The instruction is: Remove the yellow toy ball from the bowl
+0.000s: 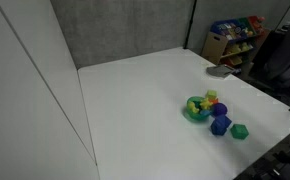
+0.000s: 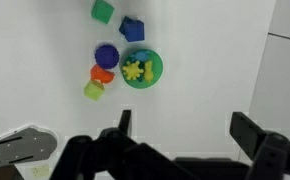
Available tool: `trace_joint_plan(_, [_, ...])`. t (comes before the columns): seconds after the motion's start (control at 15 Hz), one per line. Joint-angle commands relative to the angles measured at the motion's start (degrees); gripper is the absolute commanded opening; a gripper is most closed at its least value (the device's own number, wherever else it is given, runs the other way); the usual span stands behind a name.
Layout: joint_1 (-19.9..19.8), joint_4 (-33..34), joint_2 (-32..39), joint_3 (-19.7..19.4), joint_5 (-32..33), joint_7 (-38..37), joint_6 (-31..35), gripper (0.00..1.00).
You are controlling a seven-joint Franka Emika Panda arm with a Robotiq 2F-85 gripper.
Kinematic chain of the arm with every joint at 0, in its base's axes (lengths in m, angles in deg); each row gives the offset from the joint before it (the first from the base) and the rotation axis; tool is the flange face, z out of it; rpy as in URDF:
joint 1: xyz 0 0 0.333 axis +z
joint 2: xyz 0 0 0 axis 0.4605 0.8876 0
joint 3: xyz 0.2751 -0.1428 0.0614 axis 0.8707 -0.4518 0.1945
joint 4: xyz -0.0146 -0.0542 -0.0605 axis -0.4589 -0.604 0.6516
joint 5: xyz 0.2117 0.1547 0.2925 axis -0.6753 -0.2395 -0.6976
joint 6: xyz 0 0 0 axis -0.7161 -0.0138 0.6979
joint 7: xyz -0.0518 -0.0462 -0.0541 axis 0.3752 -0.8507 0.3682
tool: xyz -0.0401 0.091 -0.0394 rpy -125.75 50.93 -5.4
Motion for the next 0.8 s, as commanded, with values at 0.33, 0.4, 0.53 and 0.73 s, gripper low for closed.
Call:
trace_joint_plan(0.33, [-1.82, 0.82, 1.23, 2.24, 0.21, -1.03, 0.34, 1.00])
trace_joint_plan(0.4, [-2.08, 1.16, 1.76, 3.00, 0.76, -1.73, 0.55, 1.00])
trace_joint_plan(0.53, [-2.53, 1.76, 2.94, 5.03, 1.95, -3.98, 1.56, 1.00])
trace_joint_plan(0.73, [-2.95, 1.91, 4.75, 8.53, 4.94, -8.59, 4.13, 1.00])
